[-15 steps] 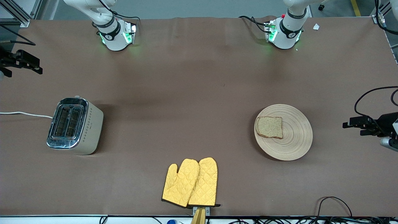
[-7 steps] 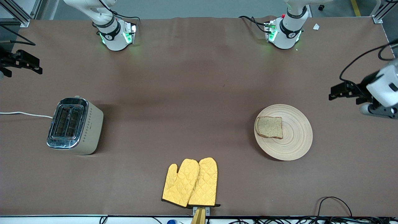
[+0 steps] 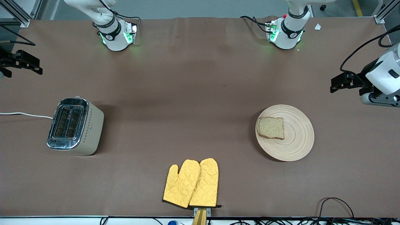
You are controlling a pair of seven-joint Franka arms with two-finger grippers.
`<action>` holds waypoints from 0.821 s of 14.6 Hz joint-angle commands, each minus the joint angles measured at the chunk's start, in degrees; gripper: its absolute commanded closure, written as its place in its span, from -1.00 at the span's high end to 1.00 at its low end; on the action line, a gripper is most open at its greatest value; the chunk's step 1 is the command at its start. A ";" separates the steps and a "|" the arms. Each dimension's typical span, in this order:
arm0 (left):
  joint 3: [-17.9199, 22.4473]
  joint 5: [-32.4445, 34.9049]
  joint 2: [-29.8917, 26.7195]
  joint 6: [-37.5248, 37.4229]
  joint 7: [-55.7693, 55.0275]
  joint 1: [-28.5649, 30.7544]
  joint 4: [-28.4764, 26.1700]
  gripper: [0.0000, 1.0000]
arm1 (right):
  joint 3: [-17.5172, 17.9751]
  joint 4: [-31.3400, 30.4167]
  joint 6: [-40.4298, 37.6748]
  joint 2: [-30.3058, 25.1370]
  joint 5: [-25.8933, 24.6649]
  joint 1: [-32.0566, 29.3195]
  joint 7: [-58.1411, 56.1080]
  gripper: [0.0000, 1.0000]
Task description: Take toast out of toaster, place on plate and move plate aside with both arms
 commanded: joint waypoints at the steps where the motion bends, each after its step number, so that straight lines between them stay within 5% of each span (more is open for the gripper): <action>1: 0.01 0.97 -4.38 3.09 0.37 -0.44 -5.38 1.00 | 0.40 0.17 -0.56 -0.35 -0.36 -0.46 0.47 1.00; 4: 0.10 1.32 -12.45 10.48 -0.77 -2.11 -17.06 1.00 | 0.31 0.25 -0.56 -0.35 -0.36 -0.54 0.47 1.00; 12: 0.10 1.94 -10.81 10.49 -1.91 -1.32 -15.16 1.00 | 0.31 0.17 -0.56 -0.35 -0.36 -0.54 0.56 1.00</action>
